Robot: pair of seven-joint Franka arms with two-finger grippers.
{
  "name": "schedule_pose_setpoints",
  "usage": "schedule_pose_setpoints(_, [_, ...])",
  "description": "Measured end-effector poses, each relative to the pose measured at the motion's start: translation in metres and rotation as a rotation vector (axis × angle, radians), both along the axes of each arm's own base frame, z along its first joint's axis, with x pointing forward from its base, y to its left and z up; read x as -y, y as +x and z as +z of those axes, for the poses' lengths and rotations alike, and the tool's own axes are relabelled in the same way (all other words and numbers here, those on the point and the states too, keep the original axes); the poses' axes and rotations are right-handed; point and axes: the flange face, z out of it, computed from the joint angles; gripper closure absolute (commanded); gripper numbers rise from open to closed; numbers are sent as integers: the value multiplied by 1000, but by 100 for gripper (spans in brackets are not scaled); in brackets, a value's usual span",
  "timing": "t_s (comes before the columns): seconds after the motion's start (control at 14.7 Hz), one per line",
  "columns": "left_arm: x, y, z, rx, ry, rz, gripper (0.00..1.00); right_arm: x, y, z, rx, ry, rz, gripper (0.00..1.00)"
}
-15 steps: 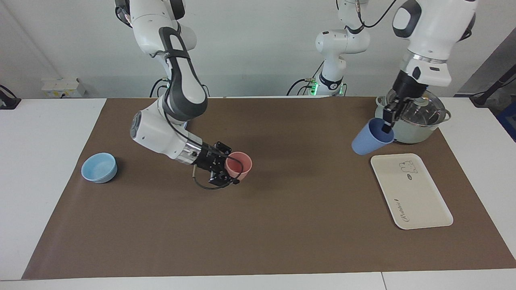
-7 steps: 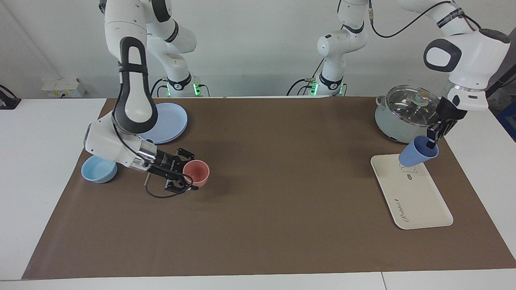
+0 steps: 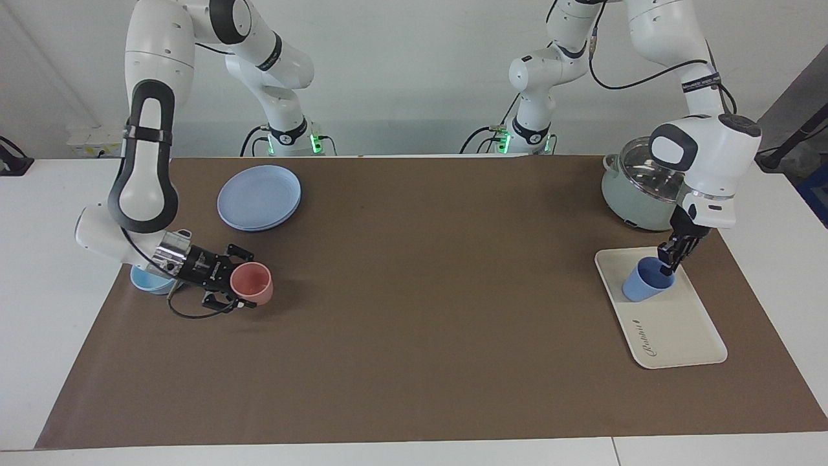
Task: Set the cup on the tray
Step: 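Carry the blue cup to the tray while the right gripper lowers pink cup, then set the blue cup on the tray and open the left gripper, then release the pink cup on the table with the right gripper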
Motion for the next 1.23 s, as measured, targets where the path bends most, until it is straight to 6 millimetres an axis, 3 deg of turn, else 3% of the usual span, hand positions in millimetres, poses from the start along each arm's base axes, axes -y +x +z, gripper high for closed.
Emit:
schedule_pose_setpoints(0.2, [2, 0, 8, 8, 32, -86, 0, 8, -4, -12, 10, 2, 11, 100])
schedule_pose_setpoints(0.34, [4, 0, 25, -28, 46, -182, 0, 9, -8, -17, 18, 2, 23, 100])
schedule_pose_setpoints(0.54, [14, -3, 97, -166, 81, -354, 0, 9, -10, -20, 26, 2, 35, 100])
schedule_pose_setpoints(0.61, [24, -8, 122, -205, 99, -398, 0, 8, -11, -21, 27, 2, 38, 83])
schedule_pose_setpoints(0.68, [40, -14, 141, -233, 115, -438, 0, 9, -11, -21, 27, 0, 36, 47])
schedule_pose_setpoints(0.75, [60, -21, 153, -258, 126, -477, 0, 9, -12, -21, 30, -4, 33, 23])
schedule_pose_setpoints(0.88, [102, -32, 157, -314, 129, -554, 0, 11, -11, -19, 43, -17, 29, 8])
schedule_pose_setpoints(1.23, [180, -52, 132, -392, 121, -583, 0, 26, -15, -23, 84, -45, 40, 5])
